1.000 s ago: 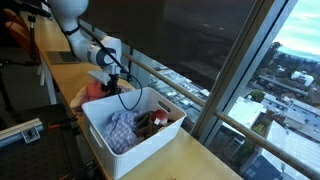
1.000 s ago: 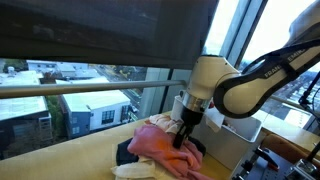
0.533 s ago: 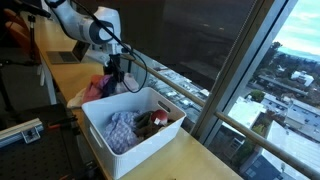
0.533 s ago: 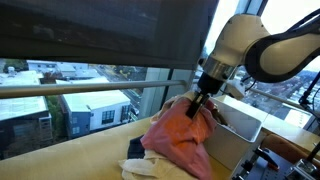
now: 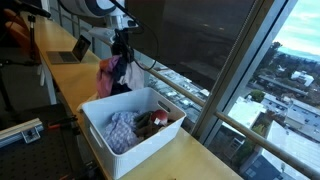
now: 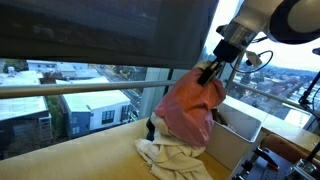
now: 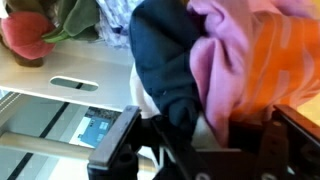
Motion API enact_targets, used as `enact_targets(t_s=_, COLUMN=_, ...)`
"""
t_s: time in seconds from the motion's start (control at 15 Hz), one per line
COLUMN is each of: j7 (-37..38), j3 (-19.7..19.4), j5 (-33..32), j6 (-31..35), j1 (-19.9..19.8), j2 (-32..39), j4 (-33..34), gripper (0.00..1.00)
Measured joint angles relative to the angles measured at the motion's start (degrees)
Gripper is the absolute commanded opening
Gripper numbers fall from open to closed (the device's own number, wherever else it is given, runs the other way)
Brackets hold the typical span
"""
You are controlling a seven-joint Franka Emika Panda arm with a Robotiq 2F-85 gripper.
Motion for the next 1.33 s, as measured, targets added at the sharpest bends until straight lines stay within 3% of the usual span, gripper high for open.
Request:
enact_targets(t_s=0.53, j7=-3.16, j3=-0.18, j5=1.93, j6=-7.43, j1=-3.70, j2=-10.92, j4=11.44, gripper=0.00)
enact_targets(t_s=1.0, j7=-8.14, j3=-3.70, j5=4.89, j6=-15.35, j1=-7.65, j2=-15.38, j4=22.72, gripper=0.00)
enact_targets(t_s=1.33, j7=-9.09, j3=-5.59, j5=5.84, j6=-17.40, j1=-9.28, j2=-17.22, j4=24.10, gripper=0.00)
